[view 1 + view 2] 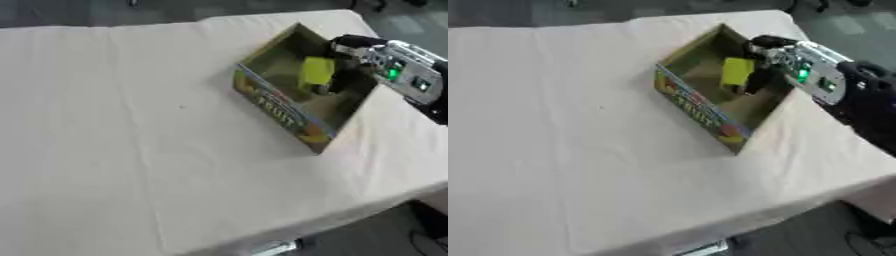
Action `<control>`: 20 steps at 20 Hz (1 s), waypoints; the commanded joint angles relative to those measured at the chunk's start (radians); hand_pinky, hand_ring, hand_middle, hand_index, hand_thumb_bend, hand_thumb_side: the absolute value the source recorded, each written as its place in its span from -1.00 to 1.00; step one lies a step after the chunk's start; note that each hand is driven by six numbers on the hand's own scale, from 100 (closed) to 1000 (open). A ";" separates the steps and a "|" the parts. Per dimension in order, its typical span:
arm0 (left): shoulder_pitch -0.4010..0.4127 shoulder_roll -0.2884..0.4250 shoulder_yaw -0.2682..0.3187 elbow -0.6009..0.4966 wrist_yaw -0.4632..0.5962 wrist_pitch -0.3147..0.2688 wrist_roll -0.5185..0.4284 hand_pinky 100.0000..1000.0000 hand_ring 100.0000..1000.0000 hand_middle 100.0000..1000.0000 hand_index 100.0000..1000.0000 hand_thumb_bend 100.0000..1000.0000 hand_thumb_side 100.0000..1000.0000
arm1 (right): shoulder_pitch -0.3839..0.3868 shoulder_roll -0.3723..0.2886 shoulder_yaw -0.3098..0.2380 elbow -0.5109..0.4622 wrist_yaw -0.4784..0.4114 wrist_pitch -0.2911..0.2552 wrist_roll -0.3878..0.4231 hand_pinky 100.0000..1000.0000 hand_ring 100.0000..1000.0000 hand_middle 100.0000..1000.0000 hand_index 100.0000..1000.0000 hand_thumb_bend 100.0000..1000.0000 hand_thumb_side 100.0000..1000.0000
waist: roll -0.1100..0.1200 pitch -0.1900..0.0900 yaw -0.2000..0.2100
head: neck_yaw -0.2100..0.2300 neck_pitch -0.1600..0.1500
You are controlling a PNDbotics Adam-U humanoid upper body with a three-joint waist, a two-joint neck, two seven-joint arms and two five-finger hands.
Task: Pick up the objects with one hand, pass them to the other hand, and then place them into the box on the other side of the table.
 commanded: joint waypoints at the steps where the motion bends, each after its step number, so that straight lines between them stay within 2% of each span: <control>1: -0.010 0.012 0.016 -0.020 -0.005 -0.002 0.005 0.15 0.31 0.31 0.55 -0.94 -0.08 | -0.010 -0.027 -0.025 -0.008 0.038 0.002 -0.013 0.77 0.79 0.47 0.78 -0.25 -0.44 | 0.009 0.000 -0.002 | 0.006 -0.003; 3: -0.010 0.012 0.016 -0.020 -0.005 -0.003 0.005 0.15 0.31 0.31 0.55 -0.94 -0.08 | -0.010 -0.027 -0.026 -0.016 0.053 0.009 -0.029 0.78 0.80 0.49 0.81 -0.25 -0.38 | 0.009 0.000 -0.003 | 0.006 -0.003; 8: -0.008 0.011 0.017 -0.019 -0.007 -0.004 0.005 0.14 0.31 0.31 0.55 -0.95 -0.08 | -0.008 -0.025 -0.040 -0.045 0.048 0.027 -0.064 0.76 0.78 0.47 0.82 -0.25 -0.46 | 0.007 -0.002 -0.005 | 0.010 -0.002; 9: -0.007 0.010 0.018 -0.019 -0.007 -0.004 0.006 0.14 0.31 0.31 0.55 -0.95 -0.07 | -0.008 -0.025 -0.045 -0.053 0.046 0.030 -0.071 0.76 0.77 0.46 0.82 -0.32 -0.42 | 0.006 -0.003 -0.006 | 0.012 -0.002; 10: -0.006 0.010 0.018 -0.019 -0.007 -0.004 0.006 0.14 0.31 0.31 0.55 -0.95 -0.07 | -0.008 -0.024 -0.053 -0.063 0.043 0.032 -0.079 0.76 0.76 0.46 0.82 -0.25 -0.51 | 0.006 -0.003 -0.006 | 0.014 -0.002; 11: -0.005 0.010 0.019 -0.019 -0.007 -0.004 0.007 0.14 0.31 0.31 0.55 -0.95 -0.07 | -0.007 -0.022 -0.065 -0.076 0.041 0.034 -0.089 0.75 0.76 0.46 0.82 -0.25 -0.54 | 0.005 -0.003 -0.007 | 0.017 -0.002; 14: -0.001 0.012 0.024 -0.019 -0.009 -0.003 0.011 0.15 0.31 0.31 0.56 -0.94 -0.08 | 0.007 -0.004 -0.124 -0.160 0.014 0.019 -0.115 0.76 0.72 0.45 0.84 -0.26 -0.81 | 0.005 -0.001 -0.008 | 0.037 -0.001; 16: 0.005 0.014 0.033 -0.020 -0.011 -0.001 0.018 0.14 0.31 0.31 0.56 -0.95 -0.09 | 0.023 0.009 -0.174 -0.254 -0.027 0.019 -0.138 0.75 0.67 0.43 0.86 -0.68 -1.00 | 0.006 0.000 -0.009 | 0.061 0.001; 17: 0.009 0.015 0.038 -0.020 -0.013 0.001 0.022 0.14 0.31 0.31 0.56 -0.95 -0.09 | 0.030 0.015 -0.195 -0.303 -0.056 0.025 -0.151 0.71 0.57 0.32 0.85 -1.00 -1.00 | 0.006 0.001 -0.010 | 0.075 0.002; 18: 0.014 0.016 0.045 -0.021 -0.014 0.003 0.028 0.14 0.31 0.31 0.55 -0.94 -0.09 | 0.034 0.024 -0.215 -0.357 -0.098 0.034 -0.169 0.65 0.42 0.12 0.82 -1.00 -1.00 | 0.006 0.001 -0.011 | 0.094 0.003; 19: 0.019 0.016 0.052 -0.022 -0.015 0.004 0.034 0.14 0.31 0.31 0.56 -0.94 -0.10 | 0.038 0.032 -0.230 -0.408 -0.147 0.046 -0.194 0.62 0.30 0.00 0.77 -1.00 -0.74 | 0.007 0.002 -0.011 | 0.114 0.003; 20: 0.023 0.017 0.058 -0.023 -0.016 0.006 0.040 0.14 0.31 0.31 0.56 -0.95 -0.10 | 0.038 0.035 -0.238 -0.436 -0.200 0.049 -0.224 0.62 0.29 -0.01 0.76 -1.00 -0.62 | 0.008 0.002 -0.009 | 0.134 0.003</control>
